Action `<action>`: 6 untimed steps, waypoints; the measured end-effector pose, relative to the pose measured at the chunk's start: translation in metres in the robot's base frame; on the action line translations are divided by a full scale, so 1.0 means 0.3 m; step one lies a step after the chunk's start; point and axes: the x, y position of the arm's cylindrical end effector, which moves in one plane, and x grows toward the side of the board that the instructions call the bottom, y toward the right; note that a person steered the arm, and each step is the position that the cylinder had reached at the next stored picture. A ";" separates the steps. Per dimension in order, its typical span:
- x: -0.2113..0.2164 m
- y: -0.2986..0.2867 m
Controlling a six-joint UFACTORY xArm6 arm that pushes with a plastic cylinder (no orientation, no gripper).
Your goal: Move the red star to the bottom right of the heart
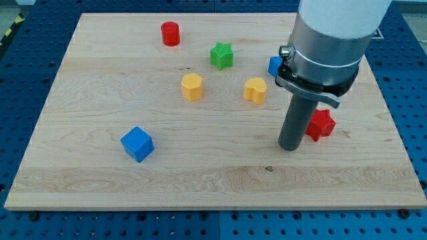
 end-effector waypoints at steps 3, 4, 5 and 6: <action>0.001 0.272; -0.001 0.264; -0.011 0.230; -0.013 0.218</action>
